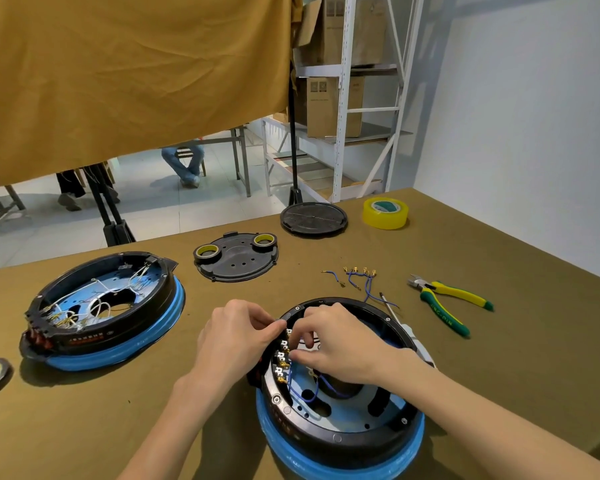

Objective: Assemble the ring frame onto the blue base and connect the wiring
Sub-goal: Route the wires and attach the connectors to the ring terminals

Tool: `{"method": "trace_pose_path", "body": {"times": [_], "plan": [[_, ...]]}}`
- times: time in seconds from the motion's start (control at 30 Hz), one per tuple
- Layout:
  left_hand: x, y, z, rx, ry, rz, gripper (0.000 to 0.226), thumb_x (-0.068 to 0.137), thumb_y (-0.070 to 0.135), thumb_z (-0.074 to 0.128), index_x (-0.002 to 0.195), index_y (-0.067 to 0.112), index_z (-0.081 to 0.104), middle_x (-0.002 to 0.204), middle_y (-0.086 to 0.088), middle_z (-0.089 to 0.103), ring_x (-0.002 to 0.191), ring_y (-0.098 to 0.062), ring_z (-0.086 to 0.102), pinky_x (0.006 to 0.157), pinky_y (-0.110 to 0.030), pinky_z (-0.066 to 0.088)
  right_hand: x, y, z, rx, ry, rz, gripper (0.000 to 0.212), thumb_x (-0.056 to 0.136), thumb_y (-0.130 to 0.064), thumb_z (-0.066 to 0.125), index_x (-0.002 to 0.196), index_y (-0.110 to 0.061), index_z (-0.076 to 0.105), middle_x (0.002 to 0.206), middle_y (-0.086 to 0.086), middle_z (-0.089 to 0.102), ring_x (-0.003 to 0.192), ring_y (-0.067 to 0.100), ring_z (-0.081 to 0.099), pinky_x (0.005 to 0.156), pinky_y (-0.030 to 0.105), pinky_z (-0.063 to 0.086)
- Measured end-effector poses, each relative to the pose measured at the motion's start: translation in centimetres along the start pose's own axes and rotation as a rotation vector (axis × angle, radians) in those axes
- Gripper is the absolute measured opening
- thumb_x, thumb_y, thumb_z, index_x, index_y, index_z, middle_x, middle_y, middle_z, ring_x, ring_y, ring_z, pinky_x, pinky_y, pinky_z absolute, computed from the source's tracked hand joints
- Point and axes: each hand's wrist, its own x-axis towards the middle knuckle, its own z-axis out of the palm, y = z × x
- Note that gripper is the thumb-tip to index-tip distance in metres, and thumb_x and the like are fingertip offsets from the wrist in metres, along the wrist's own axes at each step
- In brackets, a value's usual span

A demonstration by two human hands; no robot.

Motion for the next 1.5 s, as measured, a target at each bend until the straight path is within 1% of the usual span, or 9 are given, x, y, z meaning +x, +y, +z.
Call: {"method": "trace_pose_path", "body": {"times": [0.3,0.73,1.0,1.1,1.2,1.3,1.37,1.43,1.5], "plan": [[-0.1,0.1,-0.1,-0.006,-0.001,0.0,0.026,0.085,0.061,0.073,0.084,0.035,0.078,0.066,0.02,0.068,0.066,0.007,0.063,0.05,-0.013,0.04,-0.2,0.8,0.7,0.017,0.013,-0.01,0.016,0.097,-0.04,0.066,0.1,-0.027,0.074,0.087,-0.011,0.054,0.088,0.011,0.047,0.09,0.034,0.038],[-0.4,0.5,-0.3,-0.006,0.003,0.007,0.025,0.085,0.059,0.074,0.084,0.035,0.081,0.067,0.02,0.07,0.068,0.004,0.066,0.058,-0.022,0.055,-0.3,0.8,1.0,0.016,0.059,0.015,0.017,0.097,-0.04,0.066,0.099,-0.026,0.074,0.089,-0.009,0.057,0.089,0.012,0.047,0.092,0.034,0.039],[-0.6,1.0,-0.6,0.004,0.016,0.017,0.023,0.085,0.054,0.077,0.084,0.031,0.081,0.067,0.018,0.071,0.066,0.004,0.067,0.063,-0.026,0.06,0.0,0.1,1.0,-0.076,0.045,0.016,0.02,0.099,-0.041,0.061,0.104,-0.026,0.074,0.094,-0.012,0.061,0.091,0.011,0.045,0.091,0.03,0.03],[-0.6,1.1,-1.1,0.007,-0.053,0.014,0.025,0.087,0.052,0.076,0.09,0.028,0.08,0.075,0.015,0.071,0.072,0.002,0.067,0.067,-0.024,0.06,0.6,-0.4,0.8,-0.115,0.021,0.039,0.019,0.098,-0.037,0.063,0.101,-0.025,0.076,0.089,-0.012,0.063,0.09,0.014,0.051,0.092,0.033,0.029],[-0.8,1.2,-2.0,0.054,-0.132,-0.007,0.026,0.088,0.052,0.074,0.091,0.026,0.076,0.079,0.013,0.07,0.076,0.0,0.066,0.066,-0.021,0.057,0.8,-0.7,0.6,-0.122,-0.008,0.058,0.018,0.097,-0.034,0.063,0.1,-0.023,0.077,0.086,-0.009,0.066,0.084,0.016,0.053,0.095,0.036,0.031],[-1.2,1.5,-2.8,0.116,-0.204,-0.026,0.022,0.09,0.05,0.072,0.08,0.031,0.072,0.074,0.012,0.069,0.072,0.0,0.065,0.06,-0.019,0.054,0.7,-0.4,0.5,-0.054,-0.022,0.094,0.019,0.097,-0.036,0.064,0.1,-0.023,0.078,0.081,-0.012,0.061,0.081,0.014,0.053,0.096,0.035,0.032],[-1.4,1.7,-3.2,0.131,-0.256,-0.019,0.021,0.092,0.049,0.07,0.082,0.031,0.074,0.071,0.011,0.07,0.068,-0.001,0.065,0.058,-0.02,0.055,0.7,-0.4,0.4,-0.032,-0.023,0.105,0.019,0.097,-0.037,0.065,0.101,-0.024,0.078,0.081,-0.013,0.061,0.083,0.013,0.054,0.096,0.034,0.031],[-1.5,1.9,-3.7,0.154,-0.303,0.003,0.021,0.093,0.048,0.07,0.087,0.03,0.078,0.065,0.012,0.068,0.058,0.001,0.06,0.047,-0.012,0.042,0.7,-0.6,0.5,-0.037,-0.023,0.104,0.018,0.098,-0.035,0.065,0.1,-0.023,0.079,0.084,-0.011,0.066,0.085,0.014,0.055,0.098,0.035,0.031],[-1.5,1.9,-4.0,0.157,-0.356,0.022,0.02,0.094,0.045,0.071,0.087,0.029,0.08,0.065,0.013,0.068,0.055,0.001,0.057,0.044,-0.01,0.034,0.9,-0.8,0.8,-0.058,-0.026,0.108,0.018,0.098,-0.031,0.064,0.096,-0.021,0.079,0.088,-0.008,0.071,0.086,0.016,0.056,0.099,0.037,0.031]]}}
